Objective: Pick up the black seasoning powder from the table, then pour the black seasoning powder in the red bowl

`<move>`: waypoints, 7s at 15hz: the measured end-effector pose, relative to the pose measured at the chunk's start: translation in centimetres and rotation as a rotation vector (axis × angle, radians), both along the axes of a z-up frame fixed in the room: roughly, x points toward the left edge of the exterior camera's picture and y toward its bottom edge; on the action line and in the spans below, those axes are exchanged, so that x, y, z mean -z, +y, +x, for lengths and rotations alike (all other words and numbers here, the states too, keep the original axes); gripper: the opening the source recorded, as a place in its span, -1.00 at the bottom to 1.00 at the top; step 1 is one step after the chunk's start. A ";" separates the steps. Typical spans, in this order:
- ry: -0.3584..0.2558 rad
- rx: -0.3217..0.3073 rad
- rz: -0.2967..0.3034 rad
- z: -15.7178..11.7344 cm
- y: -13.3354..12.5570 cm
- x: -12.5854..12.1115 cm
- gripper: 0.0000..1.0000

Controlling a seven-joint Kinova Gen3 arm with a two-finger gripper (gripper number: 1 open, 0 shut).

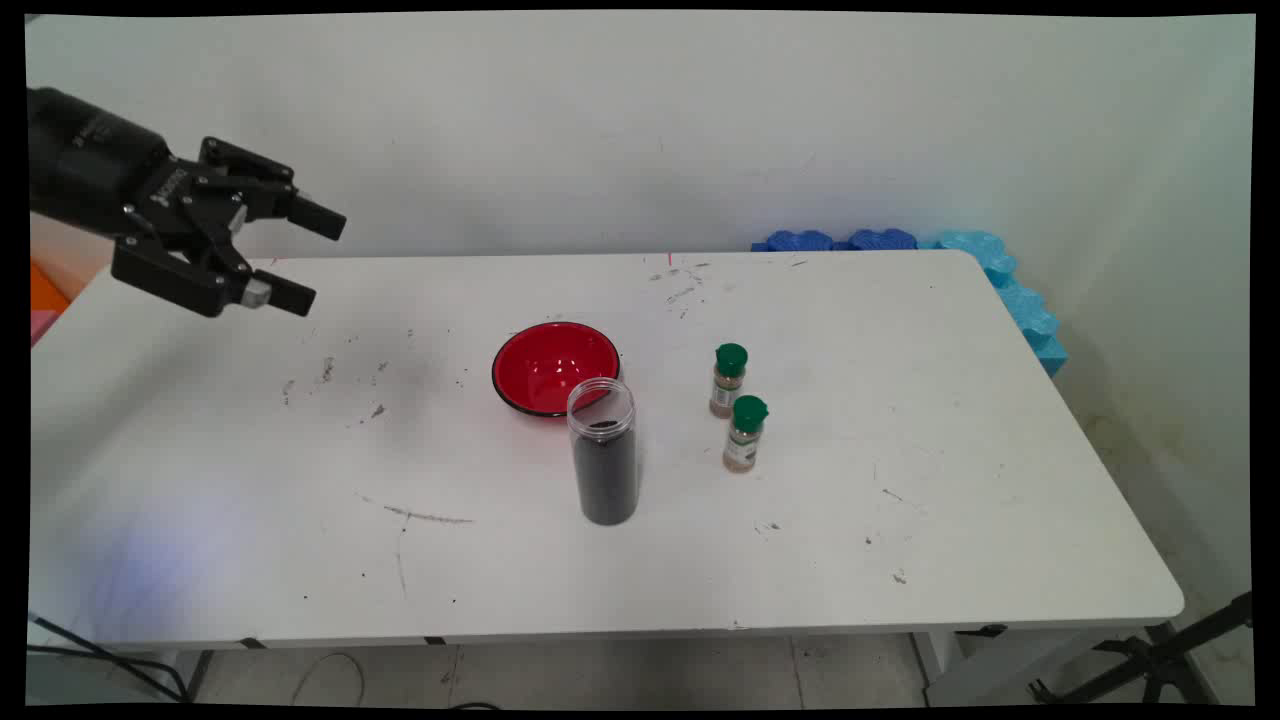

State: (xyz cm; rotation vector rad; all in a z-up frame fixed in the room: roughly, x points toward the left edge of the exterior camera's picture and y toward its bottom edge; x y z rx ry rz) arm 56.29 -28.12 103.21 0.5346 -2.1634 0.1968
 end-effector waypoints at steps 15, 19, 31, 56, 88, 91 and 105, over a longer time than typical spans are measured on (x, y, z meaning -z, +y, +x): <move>-0.005 -0.076 0.029 -5.4 0.2 9.3 1.00; -0.011 -0.079 0.044 -8.1 -0.3 12.3 1.00; -0.044 -0.058 0.039 -14.7 -3.0 18.8 1.00; -0.036 -0.035 0.047 -18.9 -6.1 22.1 -1.00; 0.062 -0.062 0.160 -12.4 -4.8 3.3 -1.00; 0.075 -0.067 0.185 -12.3 -5.6 2.7 -1.00; 0.201 -0.293 0.448 -10.8 -9.7 4.7 -1.00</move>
